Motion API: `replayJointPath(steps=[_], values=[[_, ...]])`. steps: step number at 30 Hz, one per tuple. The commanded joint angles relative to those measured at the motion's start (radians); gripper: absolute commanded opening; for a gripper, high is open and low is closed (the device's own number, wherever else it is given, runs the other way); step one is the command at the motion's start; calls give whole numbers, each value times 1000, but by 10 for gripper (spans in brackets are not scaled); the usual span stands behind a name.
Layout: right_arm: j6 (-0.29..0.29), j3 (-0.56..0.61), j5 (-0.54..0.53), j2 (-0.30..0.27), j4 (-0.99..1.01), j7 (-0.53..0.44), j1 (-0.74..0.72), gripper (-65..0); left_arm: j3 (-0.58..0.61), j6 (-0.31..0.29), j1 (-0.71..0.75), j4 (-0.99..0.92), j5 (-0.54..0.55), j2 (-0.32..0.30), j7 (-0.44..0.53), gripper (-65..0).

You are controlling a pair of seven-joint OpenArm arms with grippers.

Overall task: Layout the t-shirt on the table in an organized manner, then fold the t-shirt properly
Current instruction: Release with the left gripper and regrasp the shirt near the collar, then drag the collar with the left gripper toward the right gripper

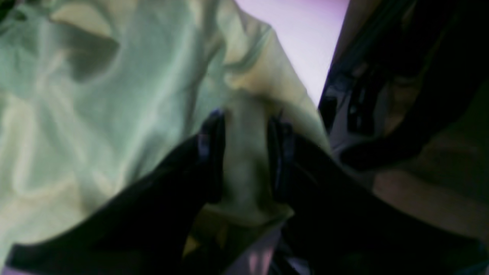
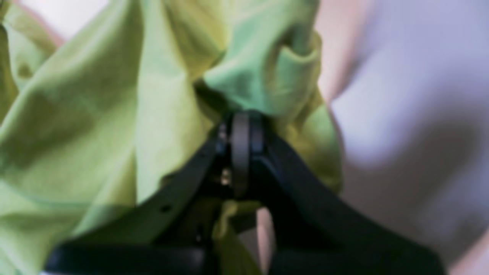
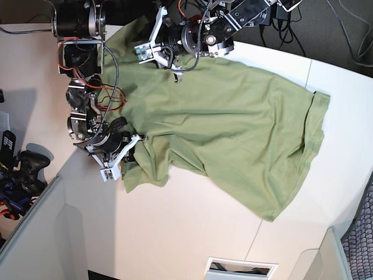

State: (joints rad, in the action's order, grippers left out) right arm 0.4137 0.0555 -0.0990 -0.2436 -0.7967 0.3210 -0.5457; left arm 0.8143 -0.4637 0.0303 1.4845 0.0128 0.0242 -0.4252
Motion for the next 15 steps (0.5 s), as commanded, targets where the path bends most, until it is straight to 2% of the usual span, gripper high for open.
replayJointPath(steps=[1, 7, 12, 15], values=[[1, 2, 14, -3, -3, -1, -23, -650, 6, 4, -6, 14, 8, 9, 24, -457], [-5, 1, 82, -6, -3, -60, -34, -650, 86, 3, 7, 14, -36, -11, 24, -457], [-60, 1, 123, -16, 5, -60, -35, -650, 193, 4, 4, 14, -80, -58, 22, -457], [-78, 1, 126, -44, 22, -60, -36, -650, 187, 5, 3, 14, -77, -60, 20, -457]])
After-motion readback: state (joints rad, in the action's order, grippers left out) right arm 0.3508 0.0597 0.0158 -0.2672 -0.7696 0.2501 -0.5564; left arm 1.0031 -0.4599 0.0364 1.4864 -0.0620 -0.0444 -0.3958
